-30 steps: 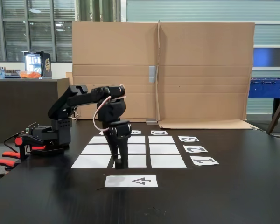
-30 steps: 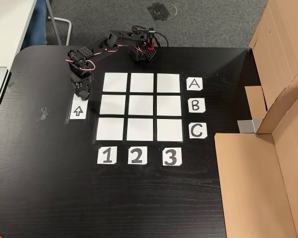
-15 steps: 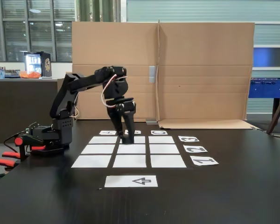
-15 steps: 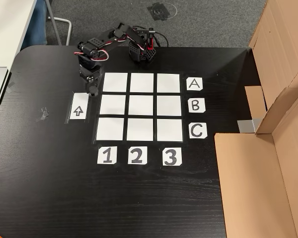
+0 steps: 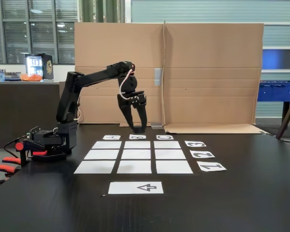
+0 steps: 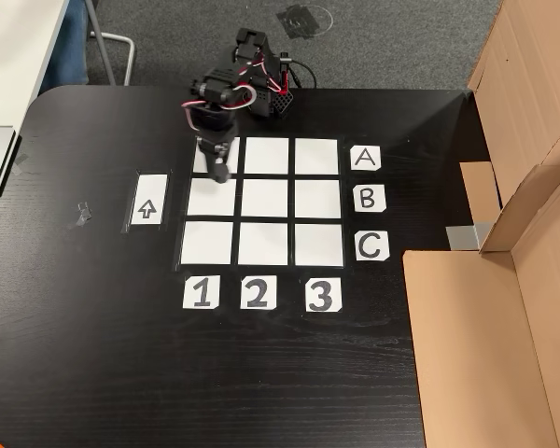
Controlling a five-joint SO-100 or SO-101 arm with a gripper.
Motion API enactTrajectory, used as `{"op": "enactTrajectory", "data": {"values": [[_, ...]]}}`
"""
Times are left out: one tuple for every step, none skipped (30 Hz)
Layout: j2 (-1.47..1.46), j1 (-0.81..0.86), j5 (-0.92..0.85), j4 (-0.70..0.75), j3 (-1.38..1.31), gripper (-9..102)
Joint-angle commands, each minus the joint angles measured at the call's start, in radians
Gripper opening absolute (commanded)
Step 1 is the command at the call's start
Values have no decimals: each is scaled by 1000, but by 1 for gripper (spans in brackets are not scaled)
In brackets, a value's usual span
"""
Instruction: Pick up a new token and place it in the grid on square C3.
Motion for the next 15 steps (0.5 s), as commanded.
{"op": "enactTrajectory", "data": {"values": [[83,-69,14,5,32,0],[94,-89,17,2,51,0],[106,-109,18,-2,69,0],[118,-127,23,-5,84,0],[129,-147,26,-6,101,0],[141,-167,28,-11,120,0],[152,-187,32,-14,137,0],[161,-207,38,-18,153,0],[170,-225,46,-28,172,0],[181,-242,52,-41,192,0],[187,-258,58,-51,206,0],[189,-275,61,-55,212,0],[189,-291,64,-57,215,0],[187,-308,72,-58,216,0],[183,-324,80,-60,215,0]]}}
